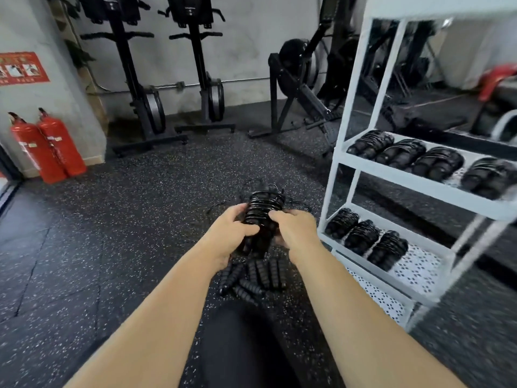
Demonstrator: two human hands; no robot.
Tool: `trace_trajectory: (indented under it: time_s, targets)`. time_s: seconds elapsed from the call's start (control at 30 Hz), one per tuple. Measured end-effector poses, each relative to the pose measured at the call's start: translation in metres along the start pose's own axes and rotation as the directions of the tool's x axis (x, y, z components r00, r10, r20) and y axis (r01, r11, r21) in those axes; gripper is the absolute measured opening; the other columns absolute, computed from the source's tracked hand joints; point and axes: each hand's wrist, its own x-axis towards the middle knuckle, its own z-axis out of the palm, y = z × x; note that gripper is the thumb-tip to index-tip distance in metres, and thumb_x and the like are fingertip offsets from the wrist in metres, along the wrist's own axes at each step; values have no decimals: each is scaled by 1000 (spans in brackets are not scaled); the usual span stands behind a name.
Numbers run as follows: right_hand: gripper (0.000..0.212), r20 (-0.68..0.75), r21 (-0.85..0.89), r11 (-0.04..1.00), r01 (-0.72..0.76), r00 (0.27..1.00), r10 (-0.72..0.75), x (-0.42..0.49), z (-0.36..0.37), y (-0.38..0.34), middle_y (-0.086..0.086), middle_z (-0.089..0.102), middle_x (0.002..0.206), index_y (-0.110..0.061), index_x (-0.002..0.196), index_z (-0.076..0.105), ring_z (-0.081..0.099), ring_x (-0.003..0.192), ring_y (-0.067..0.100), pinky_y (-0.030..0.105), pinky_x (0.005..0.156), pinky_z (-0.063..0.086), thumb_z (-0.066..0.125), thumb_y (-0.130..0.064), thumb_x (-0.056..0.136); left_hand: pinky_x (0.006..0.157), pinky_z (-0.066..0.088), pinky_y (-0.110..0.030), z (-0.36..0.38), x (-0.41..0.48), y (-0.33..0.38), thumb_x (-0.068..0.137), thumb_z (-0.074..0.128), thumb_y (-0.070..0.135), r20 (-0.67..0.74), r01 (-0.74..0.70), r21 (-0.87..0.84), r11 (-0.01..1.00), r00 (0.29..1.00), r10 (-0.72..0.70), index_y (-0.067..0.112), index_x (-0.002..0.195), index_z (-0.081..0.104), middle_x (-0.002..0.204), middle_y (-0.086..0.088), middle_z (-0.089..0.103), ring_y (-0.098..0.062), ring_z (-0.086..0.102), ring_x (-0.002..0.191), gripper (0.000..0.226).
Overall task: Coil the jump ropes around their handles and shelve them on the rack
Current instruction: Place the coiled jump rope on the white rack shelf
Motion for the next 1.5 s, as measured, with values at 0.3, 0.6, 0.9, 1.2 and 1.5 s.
trace_trajectory:
  time_s: [0.3, 0.6, 0.9, 1.2, 1.5]
  targets:
    - [26, -138, -11, 998, -54, 989, 52, -1, -77, 15, 3, 56, 64, -13, 61, 55, 55, 64, 22, 44, 78, 54, 72, -16, 81, 64, 54, -35, 83, -5, -16, 93, 49, -12, 95, 103, -206, 973, 992, -85, 15, 144, 46, 111, -15, 69, -26, 68, 85, 58]
    - [10, -155, 84, 992, -95, 982, 107, 23, -124, 45, 7, 73, 87, -14, 79, 68, 68, 81, 23, 47, 82, 57, 75, -20, 77, 73, 54, -37, 143, 15, -39, 94, 50, -8, 208, 190, -210, 959, 967, -146, 26, 121, 59, 102, -7, 72, -25, 67, 88, 44]
    - [32, -331, 260, 964, -53, 933, 141, 61, -183, 71, 8, 69, 102, -10, 109, 62, 67, 89, 20, 31, 72, 55, 74, -15, 80, 69, 45, -31, 216, 59, -49, 93, 54, -7, 356, 192, -77, 978, 922, -153, 29, 129, 56, 106, -8, 73, -21, 63, 86, 51]
    - [47, -598, 439, 897, -51, 728, 334, 139, -232, 100, 14, 65, 104, -5, 118, 51, 65, 91, 31, 43, 82, 56, 75, -19, 80, 104, 36, -30, 268, 105, -69, 95, 46, -11, 476, 24, 180, 983, 873, -108, 20, 150, 38, 140, -4, 55, -16, 52, 120, 63]
    - [57, -715, 263, 937, -231, 605, 350, 171, -267, 119, 20, 52, 133, -3, 140, 30, 53, 118, 37, 36, 95, 44, 59, -17, 93, 58, 35, 4, 295, 122, -86, 99, 38, -9, 600, -117, 401, 909, 783, -164, 28, 158, 15, 161, 5, 28, 0, 42, 121, 74]
